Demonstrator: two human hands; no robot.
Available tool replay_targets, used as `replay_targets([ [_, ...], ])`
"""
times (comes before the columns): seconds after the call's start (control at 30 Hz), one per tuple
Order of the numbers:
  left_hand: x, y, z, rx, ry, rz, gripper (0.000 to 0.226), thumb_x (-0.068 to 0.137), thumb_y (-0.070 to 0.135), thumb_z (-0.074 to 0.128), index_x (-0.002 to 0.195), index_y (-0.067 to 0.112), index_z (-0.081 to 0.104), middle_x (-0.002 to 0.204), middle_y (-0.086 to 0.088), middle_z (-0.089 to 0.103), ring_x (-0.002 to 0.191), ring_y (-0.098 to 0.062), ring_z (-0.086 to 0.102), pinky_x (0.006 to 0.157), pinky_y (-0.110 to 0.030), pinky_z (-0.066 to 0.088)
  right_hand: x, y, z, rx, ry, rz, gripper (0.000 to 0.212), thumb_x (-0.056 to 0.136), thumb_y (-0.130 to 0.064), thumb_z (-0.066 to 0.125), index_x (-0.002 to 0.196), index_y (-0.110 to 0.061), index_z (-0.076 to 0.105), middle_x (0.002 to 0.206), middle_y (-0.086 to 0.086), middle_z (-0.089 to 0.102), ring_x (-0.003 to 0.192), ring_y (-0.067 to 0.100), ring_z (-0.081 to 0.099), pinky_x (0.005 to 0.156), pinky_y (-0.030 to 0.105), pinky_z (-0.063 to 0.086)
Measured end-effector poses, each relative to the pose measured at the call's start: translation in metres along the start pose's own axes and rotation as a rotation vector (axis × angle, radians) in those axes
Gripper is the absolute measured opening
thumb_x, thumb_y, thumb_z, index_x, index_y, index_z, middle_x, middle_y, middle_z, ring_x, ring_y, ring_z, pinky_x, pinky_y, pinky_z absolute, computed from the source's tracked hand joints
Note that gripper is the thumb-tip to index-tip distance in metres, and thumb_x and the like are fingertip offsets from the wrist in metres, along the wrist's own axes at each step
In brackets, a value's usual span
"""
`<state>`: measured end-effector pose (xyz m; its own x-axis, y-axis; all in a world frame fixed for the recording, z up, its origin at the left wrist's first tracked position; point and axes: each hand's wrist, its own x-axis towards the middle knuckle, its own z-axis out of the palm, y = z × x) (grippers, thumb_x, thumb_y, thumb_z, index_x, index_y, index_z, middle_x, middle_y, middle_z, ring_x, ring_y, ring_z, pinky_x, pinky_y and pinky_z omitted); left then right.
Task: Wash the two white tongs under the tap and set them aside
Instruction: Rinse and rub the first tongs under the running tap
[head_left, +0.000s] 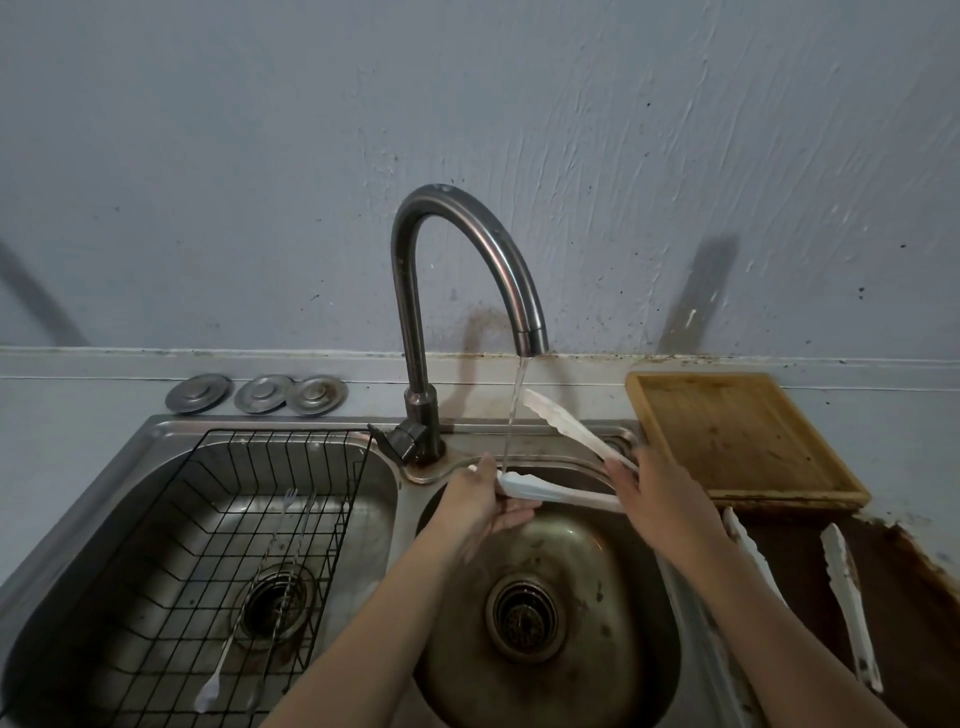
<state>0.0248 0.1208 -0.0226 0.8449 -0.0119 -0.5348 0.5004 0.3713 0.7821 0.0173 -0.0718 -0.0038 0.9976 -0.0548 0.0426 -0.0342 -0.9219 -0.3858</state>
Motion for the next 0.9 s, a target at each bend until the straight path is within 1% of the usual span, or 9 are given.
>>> replay_targets([
  [0.07, 0.004, 0.002, 0.001, -0.073, 0.018, 0.007, 0.027, 0.099, 0.026, 0.041, 0.088, 0.002, 0.049, 0.085, -0.021, 0.065, 0.069, -0.027, 0.07, 0.062, -0.037, 0.061, 0.006, 0.0, 0.009, 0.058, -0.078, 0.071, 0.04, 0.098, -0.04, 0.032, 0.094, -0.008, 0.056, 0.063, -0.001, 0.058, 0.051, 0.011, 0.058, 0.054, 0.032, 0.057],
  [0.17, 0.008, -0.002, 0.005, -0.316, 0.057, -0.014, 0.018, 0.091, 0.008, 0.055, 0.096, -0.009, 0.057, 0.09, -0.021, 0.064, 0.077, -0.028, 0.066, 0.056, -0.034, 0.06, 0.006, -0.009, 0.021, 0.084, 0.046, 0.051, 0.027, 0.098, -0.037, 0.035, 0.093, -0.015, 0.049, 0.066, -0.001, 0.061, 0.057, 0.016, 0.062, 0.053, 0.037, 0.055],
  [0.3, 0.005, -0.017, 0.007, -0.349, 0.073, -0.071, 0.035, 0.084, -0.01, 0.057, 0.118, -0.015, 0.049, 0.107, -0.028, 0.057, 0.084, -0.031, 0.063, 0.07, -0.038, 0.058, 0.004, -0.012, 0.025, 0.001, 0.132, 0.053, 0.028, 0.095, -0.039, 0.04, 0.096, -0.014, 0.053, 0.067, -0.003, 0.06, 0.06, 0.017, 0.062, 0.053, 0.035, 0.054],
  [0.37, 0.004, -0.013, -0.004, -0.323, 0.019, -0.138, 0.03, 0.087, -0.01, 0.051, 0.117, -0.018, 0.047, 0.1, -0.03, 0.059, 0.079, -0.033, 0.066, 0.069, -0.039, 0.059, 0.001, -0.005, 0.024, -0.017, 0.126, 0.06, 0.027, 0.094, -0.039, 0.044, 0.095, -0.014, 0.054, 0.065, -0.005, 0.057, 0.06, 0.015, 0.062, 0.053, 0.034, 0.054],
  [0.43, 0.006, -0.008, -0.016, -0.282, -0.017, -0.168, 0.017, 0.093, -0.005, 0.044, 0.105, -0.014, 0.052, 0.088, -0.028, 0.063, 0.064, -0.03, 0.071, 0.056, -0.033, 0.06, -0.003, 0.002, 0.022, -0.026, 0.119, 0.074, 0.025, 0.093, -0.039, 0.049, 0.091, -0.015, 0.055, 0.067, -0.005, 0.056, 0.063, 0.015, 0.062, 0.058, 0.034, 0.055],
  [0.5, 0.007, -0.006, -0.02, -0.167, -0.028, -0.17, 0.018, 0.095, -0.001, 0.04, 0.092, -0.007, 0.056, 0.076, -0.024, 0.068, 0.053, -0.024, 0.07, 0.047, -0.028, 0.058, -0.007, 0.009, 0.021, 0.008, 0.113, 0.098, 0.022, 0.091, -0.036, 0.054, 0.092, -0.014, 0.056, 0.072, -0.003, 0.059, 0.066, 0.015, 0.062, 0.061, 0.033, 0.055],
  [0.63, 0.004, -0.011, -0.016, 0.125, -0.033, -0.108, 0.023, 0.095, 0.0, 0.041, 0.085, -0.002, 0.061, 0.06, -0.016, 0.07, 0.052, -0.021, 0.069, 0.048, -0.027, 0.057, -0.011, 0.019, 0.023, 0.141, 0.08, 0.153, 0.022, 0.089, -0.029, 0.06, 0.097, -0.009, 0.06, 0.082, 0.006, 0.066, 0.074, 0.019, 0.064, 0.068, 0.033, 0.055],
  [0.77, 0.004, -0.007, -0.018, 0.428, 0.017, -0.011, 0.004, 0.087, 0.004, 0.06, 0.087, 0.002, 0.063, 0.051, -0.007, 0.067, 0.046, -0.014, 0.064, 0.04, -0.022, 0.051, -0.015, 0.021, 0.026, 0.161, 0.096, 0.173, 0.024, 0.089, -0.028, 0.06, 0.095, -0.006, 0.061, 0.084, 0.009, 0.066, 0.08, 0.023, 0.063, 0.074, 0.041, 0.054],
  [0.9, 0.002, -0.004, -0.016, 0.789, 0.019, 0.087, 0.03, 0.07, 0.029, 0.079, 0.062, 0.016, 0.054, 0.034, 0.006, 0.056, 0.029, -0.003, 0.046, 0.033, -0.014, 0.035, -0.016, 0.02, 0.028, 0.208, 0.129, 0.152, 0.02, 0.088, -0.024, 0.062, 0.093, -0.005, 0.062, 0.083, 0.011, 0.066, 0.08, 0.025, 0.063, 0.076, 0.045, 0.054],
])
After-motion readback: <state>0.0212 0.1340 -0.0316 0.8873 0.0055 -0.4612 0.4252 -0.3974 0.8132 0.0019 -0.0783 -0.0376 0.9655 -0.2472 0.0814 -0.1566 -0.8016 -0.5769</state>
